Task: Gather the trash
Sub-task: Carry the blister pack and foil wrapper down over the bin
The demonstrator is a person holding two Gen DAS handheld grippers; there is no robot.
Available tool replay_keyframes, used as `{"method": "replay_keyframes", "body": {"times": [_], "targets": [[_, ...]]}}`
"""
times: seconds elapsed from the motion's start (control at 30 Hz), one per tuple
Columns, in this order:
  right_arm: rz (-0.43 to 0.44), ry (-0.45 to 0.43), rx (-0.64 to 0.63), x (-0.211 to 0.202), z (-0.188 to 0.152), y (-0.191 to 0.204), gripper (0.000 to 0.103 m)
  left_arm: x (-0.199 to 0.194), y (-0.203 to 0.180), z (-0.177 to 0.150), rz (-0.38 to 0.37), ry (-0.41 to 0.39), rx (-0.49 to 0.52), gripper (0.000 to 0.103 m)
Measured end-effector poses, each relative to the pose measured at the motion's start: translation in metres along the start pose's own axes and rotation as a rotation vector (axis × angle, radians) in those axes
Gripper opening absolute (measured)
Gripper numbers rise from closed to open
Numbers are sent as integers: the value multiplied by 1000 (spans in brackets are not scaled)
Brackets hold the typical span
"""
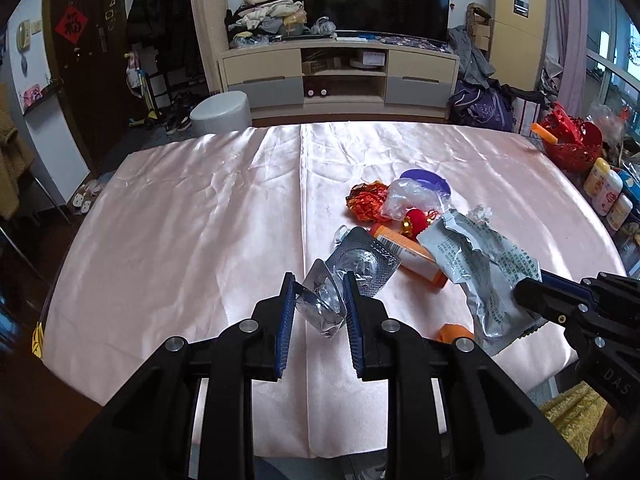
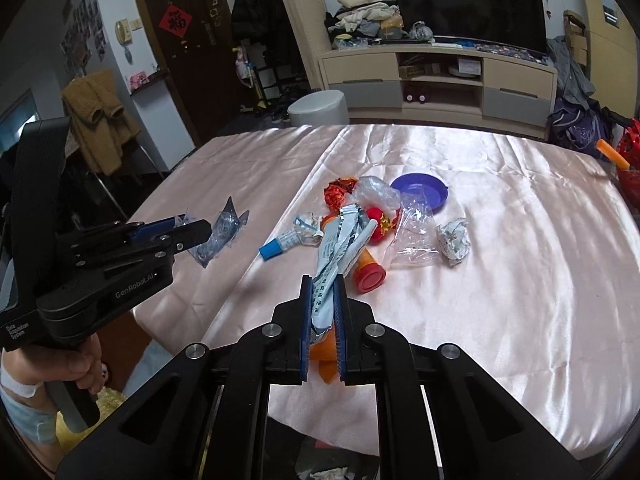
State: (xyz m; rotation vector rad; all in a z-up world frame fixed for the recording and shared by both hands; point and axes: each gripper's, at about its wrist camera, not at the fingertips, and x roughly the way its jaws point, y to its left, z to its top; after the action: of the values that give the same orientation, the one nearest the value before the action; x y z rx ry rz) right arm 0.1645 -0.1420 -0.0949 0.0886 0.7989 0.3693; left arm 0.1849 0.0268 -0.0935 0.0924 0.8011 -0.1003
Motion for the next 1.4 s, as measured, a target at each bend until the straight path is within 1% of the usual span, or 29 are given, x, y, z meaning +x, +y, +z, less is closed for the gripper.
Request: {"method": "replay_keyframes", "body": {"times": [0.2,0.37,0.53,0.73,0.9,1.07,1.3,1.4], "targets": [[-23,-53,-6,-44,-9,5,11,-52,-14,-12,-13,-58,22,22],[-28,-75,-25,-72,-27,11,11,-87,-28,-32,-28,-84,39,22],[-29,-76,-40,-91,-46,16,11,-111,-36,-56,-46,-89,34,22],[-37,-48,-50,-101,-74,19,11,-126,-41,-84,-68,-79,29,22],[-41,-8,-30,-103,-96,15,11,-126,-42,-109,-80,-47,11,22],[-58,39,-20,-99,-120,12,11,-121,-51,-135,-99,-6,23,22],[-59,138,-6,-75,-154,9,11,-91,-64,-176,-130,107,39,22],[-59,190,-4,-59,-168,9,11,-75,-64,-192,-135,163,22,22]]}}
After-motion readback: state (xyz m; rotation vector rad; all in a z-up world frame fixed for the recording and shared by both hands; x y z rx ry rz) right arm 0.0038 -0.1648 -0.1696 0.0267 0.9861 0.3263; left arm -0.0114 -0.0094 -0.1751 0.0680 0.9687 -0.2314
